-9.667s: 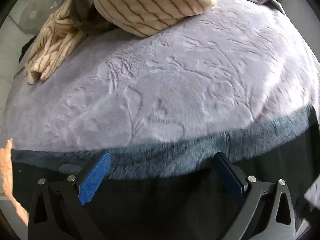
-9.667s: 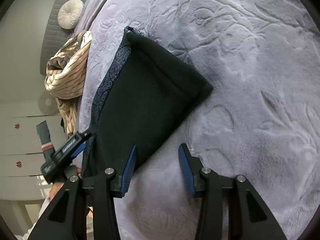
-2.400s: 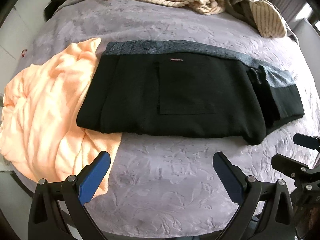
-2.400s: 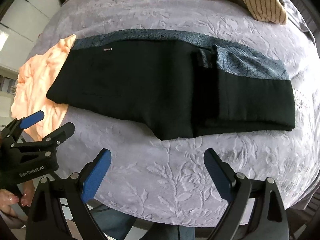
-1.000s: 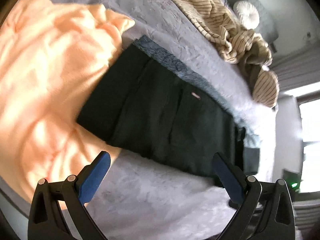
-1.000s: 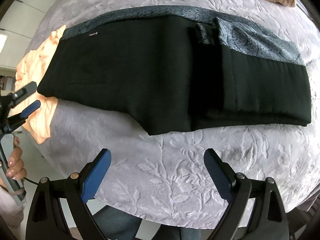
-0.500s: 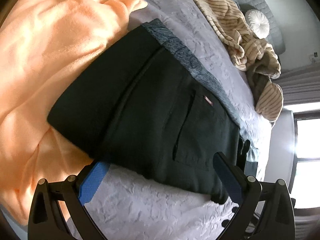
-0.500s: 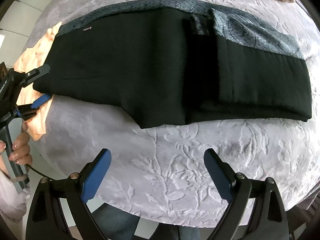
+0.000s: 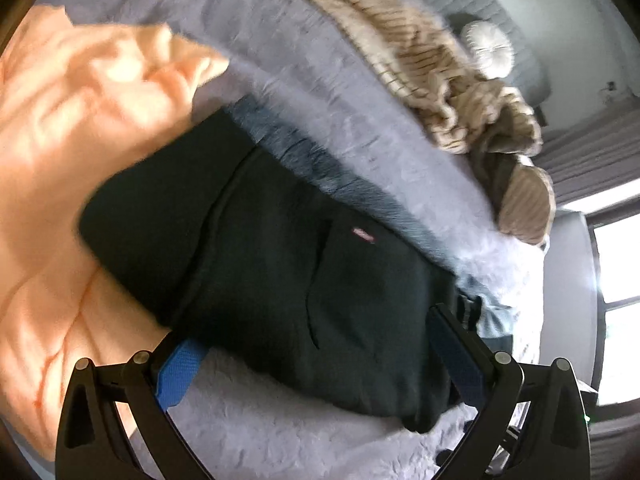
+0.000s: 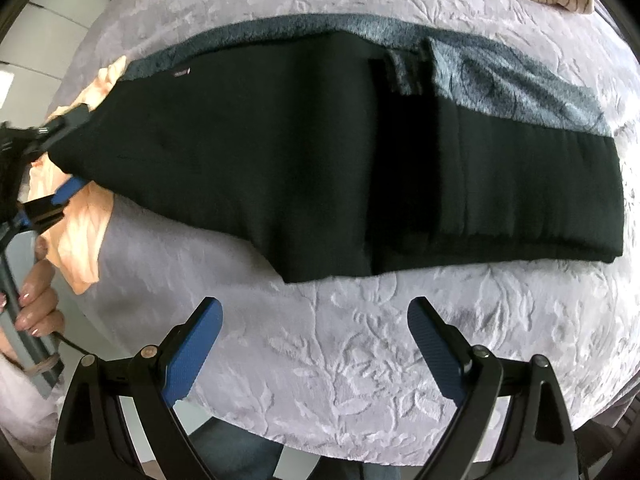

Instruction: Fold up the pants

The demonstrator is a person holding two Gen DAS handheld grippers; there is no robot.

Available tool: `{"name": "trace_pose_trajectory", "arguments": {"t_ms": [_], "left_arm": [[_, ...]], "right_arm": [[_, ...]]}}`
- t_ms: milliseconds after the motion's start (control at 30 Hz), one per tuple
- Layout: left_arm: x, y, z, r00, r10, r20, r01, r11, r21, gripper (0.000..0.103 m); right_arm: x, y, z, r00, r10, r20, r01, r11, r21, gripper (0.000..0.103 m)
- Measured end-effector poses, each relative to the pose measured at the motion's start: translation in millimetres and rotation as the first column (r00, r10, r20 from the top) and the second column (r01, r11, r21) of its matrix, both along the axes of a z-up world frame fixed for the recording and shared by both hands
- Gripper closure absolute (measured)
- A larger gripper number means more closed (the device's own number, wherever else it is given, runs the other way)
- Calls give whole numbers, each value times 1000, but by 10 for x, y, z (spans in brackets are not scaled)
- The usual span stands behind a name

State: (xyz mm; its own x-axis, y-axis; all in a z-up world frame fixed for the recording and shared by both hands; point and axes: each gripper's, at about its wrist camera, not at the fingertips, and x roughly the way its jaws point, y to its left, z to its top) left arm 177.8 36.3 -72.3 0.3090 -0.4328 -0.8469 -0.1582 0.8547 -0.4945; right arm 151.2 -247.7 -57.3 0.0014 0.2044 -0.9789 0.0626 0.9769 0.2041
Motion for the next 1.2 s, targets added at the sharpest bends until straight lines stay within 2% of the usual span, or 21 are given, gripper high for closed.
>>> {"name": "trace_pose_trajectory", "arguments": {"t_ms": [67, 133, 200, 267, 333, 400, 467, 533, 567, 667, 800, 933, 1000, 1167, 1200], "left_arm": [[72, 6, -180, 999, 16, -46, -14, 999, 28, 0], [91, -5, -256, 997, 31, -70, -27, 998, 63, 17], [99, -23, -250, 997, 35, -71, -25, 989, 147, 48], [85, -83, -181, 999, 7, -52, 6, 973, 231, 61], [41, -172, -72, 999, -49, -8, 49, 950, 310, 63], [-32, -403, 51, 985, -167, 51, 125, 879, 460, 63], [-105, -637, 108, 957, -277, 83, 175, 785, 594, 64], [-192, -808, 107, 930, -358, 88, 202, 696, 689, 64], [-223, -866, 95, 920, -383, 86, 209, 663, 719, 63], [-261, -925, 70, 905, -417, 78, 219, 616, 757, 63], [-254, -955, 69, 896, -438, 73, 224, 588, 777, 63], [-297, -992, 70, 889, -452, 75, 222, 568, 792, 63], [-319, -997, 79, 886, -457, 79, 219, 562, 798, 63], [-328, -1017, 81, 882, -463, 88, 210, 554, 805, 63], [-333, -1027, 86, 880, -466, 89, 210, 551, 808, 63]], "right_arm": [[70, -32, 35, 1000, -4, 12, 4, 1000, 5, 8], [140, -43, 75, 1000, -2, 24, 2, 1000, 5, 8], [237, -64, 118, 999, 4, 39, -4, 1000, 11, 8], [369, -76, 173, 998, 10, 58, -11, 1000, 27, 8], [546, -105, 264, 997, 8, 82, -12, 999, 51, 8], [729, -113, 353, 995, 10, 98, -16, 998, 67, 8], [962, -57, 480, 993, 29, 119, -40, 995, 90, 8], [1183, 56, 582, 990, 67, 125, -82, 990, 116, 8], [1285, 124, 624, 988, 89, 126, -105, 986, 131, 8], [1636, 574, 717, 975, 200, 97, -216, 956, 198, 8], [1930, 1202, 753, 936, 346, 71, -353, 909, 222, 8], [1951, 1920, 653, 860, 510, 17, -500, 835, 229, 8], [1976, 2117, 557, 834, 551, -18, -534, 817, 218, 8], [2040, 2388, 223, 810, 573, -126, -550, 816, 177, 8], [2044, 2398, 155, 807, 570, -152, -546, 820, 174, 11]]}}
